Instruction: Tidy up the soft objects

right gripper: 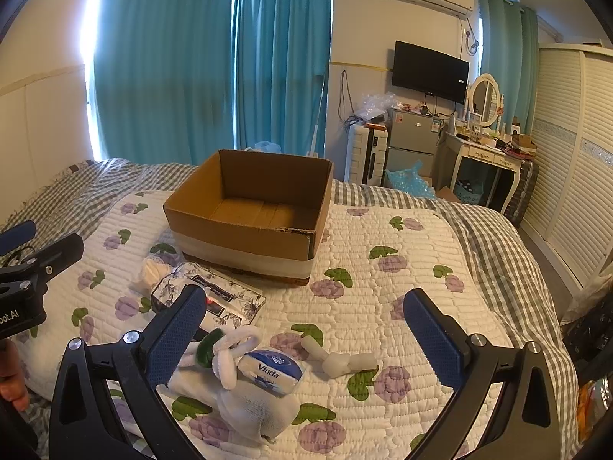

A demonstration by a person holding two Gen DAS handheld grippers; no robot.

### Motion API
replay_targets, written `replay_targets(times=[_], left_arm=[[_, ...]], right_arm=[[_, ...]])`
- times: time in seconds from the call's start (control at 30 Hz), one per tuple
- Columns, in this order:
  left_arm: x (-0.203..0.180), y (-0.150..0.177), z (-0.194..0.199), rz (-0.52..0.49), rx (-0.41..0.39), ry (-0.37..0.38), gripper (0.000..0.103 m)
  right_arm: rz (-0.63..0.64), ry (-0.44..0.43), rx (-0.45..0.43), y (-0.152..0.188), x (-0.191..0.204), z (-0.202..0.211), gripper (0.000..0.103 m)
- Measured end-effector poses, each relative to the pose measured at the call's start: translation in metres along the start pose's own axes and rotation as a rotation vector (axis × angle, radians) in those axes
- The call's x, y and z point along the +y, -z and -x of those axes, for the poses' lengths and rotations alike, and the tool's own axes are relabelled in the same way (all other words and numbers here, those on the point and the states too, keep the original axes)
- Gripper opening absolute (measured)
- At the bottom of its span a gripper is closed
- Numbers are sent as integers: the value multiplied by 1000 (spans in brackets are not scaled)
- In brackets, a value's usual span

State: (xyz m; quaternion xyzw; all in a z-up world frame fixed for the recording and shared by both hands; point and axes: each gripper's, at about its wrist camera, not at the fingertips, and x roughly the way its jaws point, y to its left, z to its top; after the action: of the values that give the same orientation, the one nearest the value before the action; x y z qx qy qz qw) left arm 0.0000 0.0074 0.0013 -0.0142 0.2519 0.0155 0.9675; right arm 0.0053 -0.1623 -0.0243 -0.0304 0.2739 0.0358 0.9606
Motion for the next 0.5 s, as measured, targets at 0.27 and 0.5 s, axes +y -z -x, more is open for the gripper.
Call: replay_targets(times=[0.27, 0.5], left_arm=[[0, 0, 0, 1, -1, -4, 103], [0, 3, 0, 2, -4, -10, 103]], right_arm=[[2, 0, 6, 0, 1, 0, 103], [3, -1, 10, 1, 1, -1, 103]])
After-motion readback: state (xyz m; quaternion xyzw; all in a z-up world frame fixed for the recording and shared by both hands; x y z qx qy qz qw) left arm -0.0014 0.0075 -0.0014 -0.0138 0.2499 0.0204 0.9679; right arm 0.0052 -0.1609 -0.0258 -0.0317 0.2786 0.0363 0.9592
